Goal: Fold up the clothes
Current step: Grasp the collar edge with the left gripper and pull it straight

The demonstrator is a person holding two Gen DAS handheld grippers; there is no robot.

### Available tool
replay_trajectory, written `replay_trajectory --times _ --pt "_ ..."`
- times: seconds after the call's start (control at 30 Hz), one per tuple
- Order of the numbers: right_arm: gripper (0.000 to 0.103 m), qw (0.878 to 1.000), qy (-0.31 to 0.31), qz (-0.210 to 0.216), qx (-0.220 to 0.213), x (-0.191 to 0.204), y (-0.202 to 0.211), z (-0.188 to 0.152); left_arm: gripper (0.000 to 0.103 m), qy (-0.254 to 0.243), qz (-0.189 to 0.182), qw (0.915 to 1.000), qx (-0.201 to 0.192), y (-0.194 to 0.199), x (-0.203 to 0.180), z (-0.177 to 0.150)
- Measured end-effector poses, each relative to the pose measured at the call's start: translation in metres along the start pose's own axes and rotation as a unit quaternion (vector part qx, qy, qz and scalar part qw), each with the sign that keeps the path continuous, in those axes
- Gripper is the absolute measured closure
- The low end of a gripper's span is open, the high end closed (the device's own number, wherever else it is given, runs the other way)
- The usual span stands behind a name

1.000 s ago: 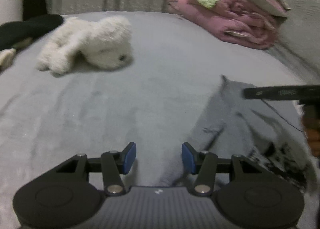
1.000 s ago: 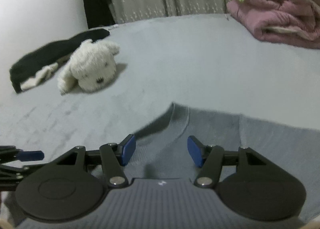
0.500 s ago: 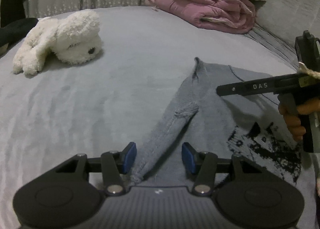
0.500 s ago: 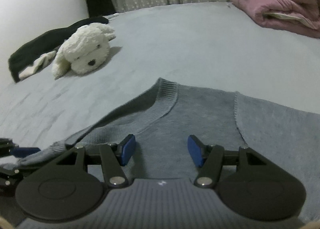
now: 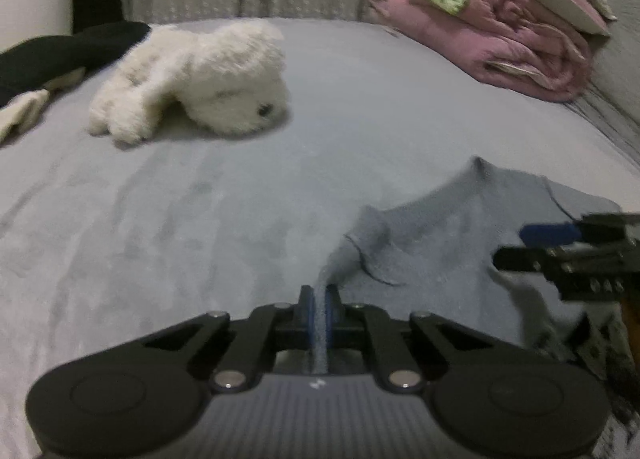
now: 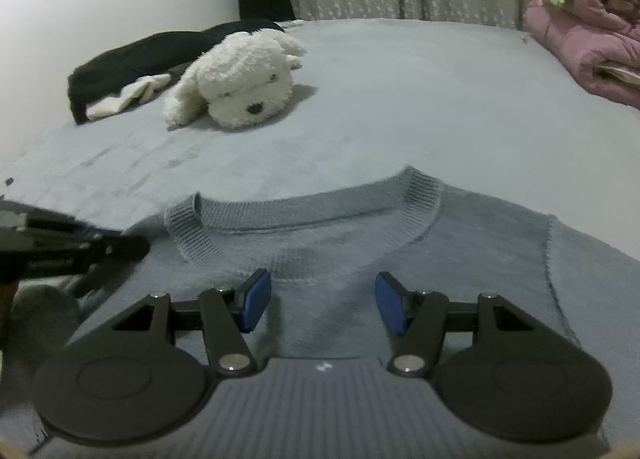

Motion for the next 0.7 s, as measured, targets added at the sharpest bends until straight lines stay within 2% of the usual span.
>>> replay_trajectory --times 0.13,0.3,0.4,0.47,0.53,0.6,0.67,0.7 --pt "0.041 1.0 0.012 0.008 -0.006 0.011 -0.008 0.001 0.098 0.003 0.028 0.9994 -0.022 -0.006 0.014 0.019" --pt "0.041 1.0 0.019 0.02 -0.015 0.016 -0.013 0.002 0.098 0.012 0.046 0.9981 -0.04 -0.016 0.025 0.039" --pt "0.041 0.999 0.006 0.02 -0.026 0.011 -0.014 0.005 0.098 0.005 0.067 0.9971 -0.036 -0.03 0.03 0.035" --pt "0.041 0.999 -0.007 0.012 -0.033 0.004 -0.014 0.006 0.098 0.014 0.068 0.9974 -0.021 -0.045 0.033 0.026" --pt "0.041 0.999 -0.018 0.006 -0.036 -0.001 -0.014 0.007 0.097 0.029 0.049 0.9981 -0.023 -0.044 0.035 0.024" --pt "0.041 0.999 -0.022 0.005 -0.033 -0.001 -0.014 0.008 0.089 0.044 0.029 0.9983 -0.027 -0.041 0.037 0.023" --pt "0.041 0.999 -0.013 0.011 -0.033 0.006 -0.012 0.01 0.081 0.059 0.023 0.9977 -0.025 -0.032 0.044 0.022" --pt "0.041 0.999 -0.008 0.016 -0.033 0.011 -0.011 0.012 0.072 0.067 0.023 0.9972 -0.024 -0.027 0.048 0.021"
Point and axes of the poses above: each gripper's, at about its wrist camera, not at the fingertips, and y roughly against the way its jaws point, x to its left, z to its top, the point moved 10 cm from there along -y, roughly the way its jaws point, and after that the axes turned 9 degrees about -x, right-handed, at the moved point
